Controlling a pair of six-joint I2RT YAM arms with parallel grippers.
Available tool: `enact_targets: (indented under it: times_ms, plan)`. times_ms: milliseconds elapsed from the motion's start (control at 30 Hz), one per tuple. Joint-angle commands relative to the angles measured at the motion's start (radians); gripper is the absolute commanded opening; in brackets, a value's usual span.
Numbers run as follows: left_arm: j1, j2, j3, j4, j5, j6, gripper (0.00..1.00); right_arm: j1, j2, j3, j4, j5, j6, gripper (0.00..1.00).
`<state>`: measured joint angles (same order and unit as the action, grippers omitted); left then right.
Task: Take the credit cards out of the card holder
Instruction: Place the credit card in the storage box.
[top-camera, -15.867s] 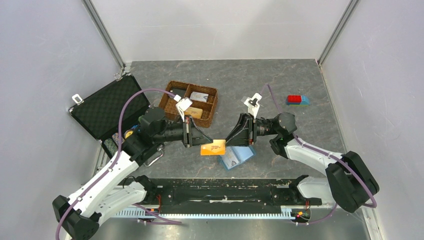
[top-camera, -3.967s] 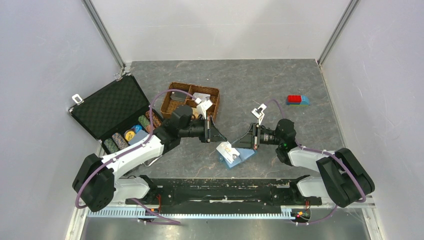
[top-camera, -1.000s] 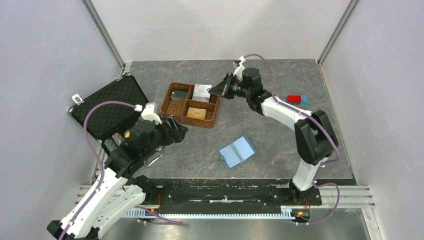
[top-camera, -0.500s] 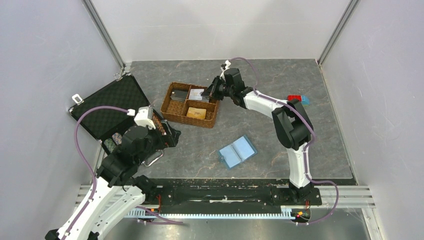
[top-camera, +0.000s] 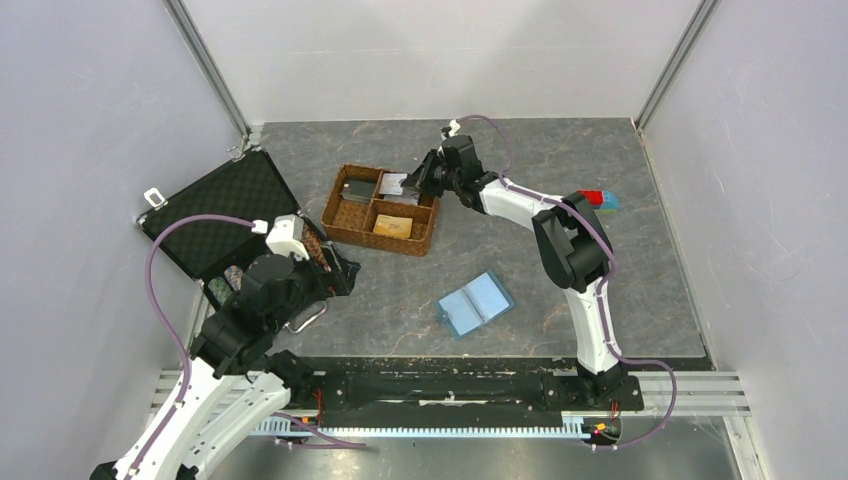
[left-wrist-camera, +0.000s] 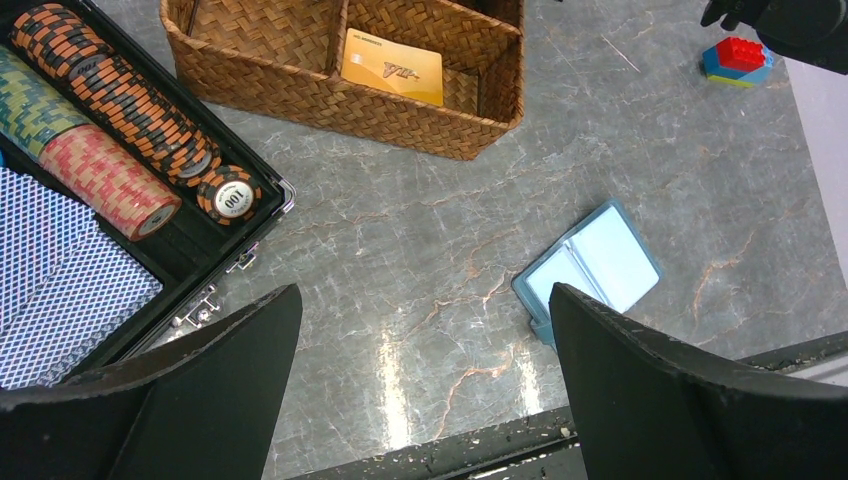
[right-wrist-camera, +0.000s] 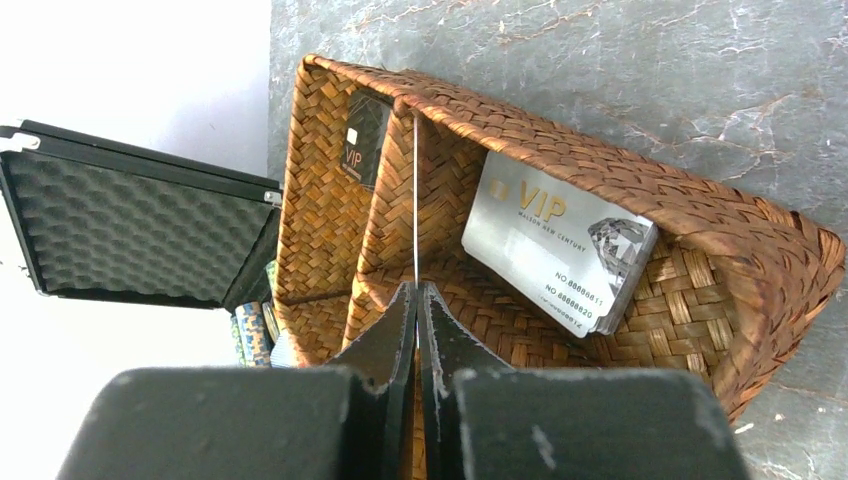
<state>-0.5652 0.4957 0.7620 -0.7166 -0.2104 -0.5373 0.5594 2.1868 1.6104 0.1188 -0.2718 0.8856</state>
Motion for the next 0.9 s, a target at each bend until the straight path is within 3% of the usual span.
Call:
enact_targets:
  times_ms: [0,533,867]
  plan:
    - [0.002,-0.005,0.029,0.005,-0.030,0.042,1.00,0.001,0.030,0.054,0.004,0.016,0.018,0.00]
    - [0.002,0.009,0.028,0.006,-0.031,0.036,1.00,0.000,0.110,0.093,0.004,0.024,0.017,0.00]
    - [0.002,0.010,0.028,0.005,-0.034,0.035,1.00,-0.006,0.112,0.114,-0.020,0.042,0.009,0.18]
